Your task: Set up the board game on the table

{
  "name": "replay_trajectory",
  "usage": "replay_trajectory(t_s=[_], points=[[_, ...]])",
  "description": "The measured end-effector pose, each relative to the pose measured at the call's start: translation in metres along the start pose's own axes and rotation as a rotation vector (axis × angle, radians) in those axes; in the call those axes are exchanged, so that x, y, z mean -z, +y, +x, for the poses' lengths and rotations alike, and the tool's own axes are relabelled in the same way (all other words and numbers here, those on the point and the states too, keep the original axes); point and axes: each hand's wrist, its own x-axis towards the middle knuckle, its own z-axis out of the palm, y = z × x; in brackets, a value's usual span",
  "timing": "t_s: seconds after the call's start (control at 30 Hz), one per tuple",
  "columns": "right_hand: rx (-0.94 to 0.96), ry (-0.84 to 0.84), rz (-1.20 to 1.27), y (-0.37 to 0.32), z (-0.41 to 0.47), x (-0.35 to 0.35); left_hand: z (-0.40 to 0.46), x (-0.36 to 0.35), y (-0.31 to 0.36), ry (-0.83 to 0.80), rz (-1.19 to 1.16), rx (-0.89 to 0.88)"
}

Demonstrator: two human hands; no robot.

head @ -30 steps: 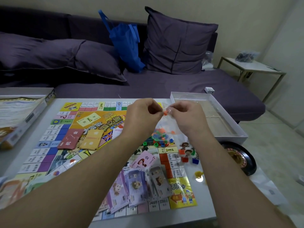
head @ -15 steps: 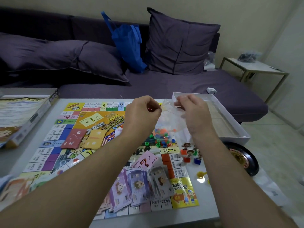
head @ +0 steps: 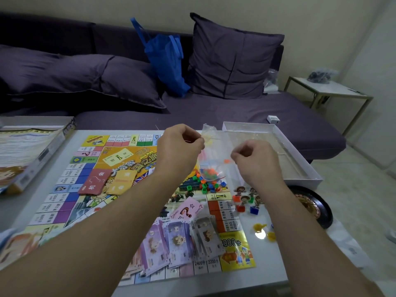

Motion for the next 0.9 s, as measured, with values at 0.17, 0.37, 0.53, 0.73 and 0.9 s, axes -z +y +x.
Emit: replay_trajectory(t_s=[0.17,0.37,0.53,0.73,0.9], points=[[-0.003,0.011,0.058,-0.004,0.001,0.002,0.000,0.002,0.002,0.005,-0.036,0.016],[-0.023,-0.038,-0.012,-0.003,-0.001,-0.007,-0.001,0.001,0.004,-0.006,-0.059,0.019],[-0.102,-0.143,0.071,-0.009,-0.004,-0.006,-0.001,0.002,0.003,-0.019,-0.083,0.023],[-0.030,-0.065,-0.016,-0.006,-0.003,-0.008,0.001,0.004,0.001,-0.026,-0.127,0.055],[0.042,0.008,0.031,-0.008,-0.003,-0.004,0.002,0.011,0.001,-0.044,-0.140,0.045]])
